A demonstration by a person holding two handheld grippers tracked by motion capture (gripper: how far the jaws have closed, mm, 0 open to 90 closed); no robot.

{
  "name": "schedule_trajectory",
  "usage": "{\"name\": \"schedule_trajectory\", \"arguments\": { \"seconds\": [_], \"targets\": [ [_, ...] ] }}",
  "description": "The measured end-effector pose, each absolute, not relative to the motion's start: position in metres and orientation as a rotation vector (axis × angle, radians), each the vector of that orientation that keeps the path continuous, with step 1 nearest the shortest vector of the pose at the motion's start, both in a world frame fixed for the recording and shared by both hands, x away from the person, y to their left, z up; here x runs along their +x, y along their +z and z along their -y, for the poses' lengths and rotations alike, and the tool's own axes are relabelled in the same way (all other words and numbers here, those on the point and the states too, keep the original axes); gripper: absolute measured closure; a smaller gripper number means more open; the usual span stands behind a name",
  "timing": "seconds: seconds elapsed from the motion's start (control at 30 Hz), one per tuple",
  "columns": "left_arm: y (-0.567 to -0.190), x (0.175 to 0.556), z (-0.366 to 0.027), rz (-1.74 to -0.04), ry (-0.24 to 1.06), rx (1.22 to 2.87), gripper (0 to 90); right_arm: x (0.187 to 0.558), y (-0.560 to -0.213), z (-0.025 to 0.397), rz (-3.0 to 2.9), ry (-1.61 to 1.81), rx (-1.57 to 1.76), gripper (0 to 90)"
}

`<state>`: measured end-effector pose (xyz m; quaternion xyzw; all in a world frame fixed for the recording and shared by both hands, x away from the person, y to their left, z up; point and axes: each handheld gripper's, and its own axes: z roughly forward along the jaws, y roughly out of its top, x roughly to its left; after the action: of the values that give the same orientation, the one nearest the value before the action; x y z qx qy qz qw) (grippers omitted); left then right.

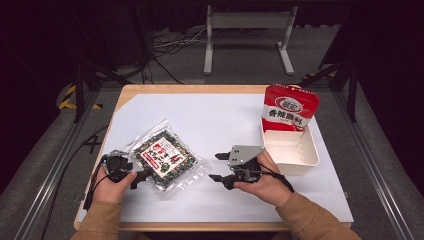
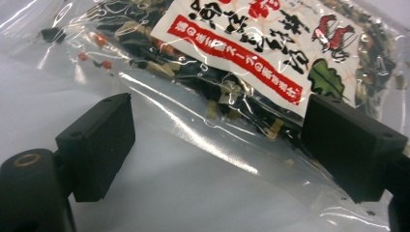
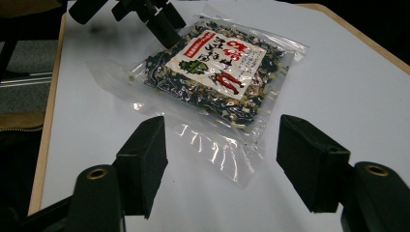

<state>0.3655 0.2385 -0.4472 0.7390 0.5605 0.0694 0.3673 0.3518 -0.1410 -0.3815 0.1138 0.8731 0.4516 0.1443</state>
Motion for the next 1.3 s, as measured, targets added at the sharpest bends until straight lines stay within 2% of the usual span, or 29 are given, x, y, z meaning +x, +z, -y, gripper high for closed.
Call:
{"name": "schedule_trajectory", "arguments": {
  "seconds": [0.17, 0.37, 0.5, 0.53, 0.6, 0.63, 0.7, 0.87, 0.97, 1.03, 1.3],
  "targets": [
    [-0.448, 0.372, -0.233, -1.465, 0.178, 1.874, 9.4, 0.351, -0.380, 0.143, -2.507, 1.306, 0.332, 34.9],
    [-0.448, 0.388, -0.216, -1.508, 0.270, 1.928, 2.9, 0.353, -0.381, 0.145, -2.503, 1.295, 0.341, 34.2],
    [-0.449, 0.392, -0.210, -1.529, 0.288, 1.913, 3.4, 0.353, -0.381, 0.147, -2.499, 1.294, 0.347, 33.7],
    [-0.448, 0.391, -0.210, -1.523, 0.286, 1.915, 4.5, 0.353, -0.382, 0.148, -2.499, 1.295, 0.350, 33.6],
    [-0.447, 0.390, -0.210, -1.510, 0.273, 1.913, 13.1, 0.354, -0.382, 0.149, -2.498, 1.294, 0.355, 33.5],
    [-0.447, 0.389, -0.210, -1.499, 0.266, 1.913, 13.1, 0.354, -0.382, 0.149, -2.497, 1.295, 0.359, 33.5],
    [-0.447, 0.387, -0.209, -1.492, 0.258, 1.904, 20.7, 0.354, -0.382, 0.150, -2.497, 1.301, 0.358, 33.4],
    [-0.447, 0.386, -0.209, -1.481, 0.257, 1.901, 23.2, 0.353, -0.381, 0.149, -2.493, 1.309, 0.353, 33.1],
    [-0.444, 0.386, -0.207, -1.483, 0.247, 1.915, 27.5, 0.353, -0.381, 0.149, -2.495, 1.307, 0.356, 33.1],
    [-0.443, 0.386, -0.204, -1.465, 0.237, 1.911, 37.5, 0.353, -0.381, 0.149, -2.494, 1.307, 0.358, 33.1],
    [-0.444, 0.385, -0.203, -1.434, 0.234, 1.900, 49.3, 0.354, -0.380, 0.153, -2.485, 1.317, 0.369, 33.0]
  ]
}}
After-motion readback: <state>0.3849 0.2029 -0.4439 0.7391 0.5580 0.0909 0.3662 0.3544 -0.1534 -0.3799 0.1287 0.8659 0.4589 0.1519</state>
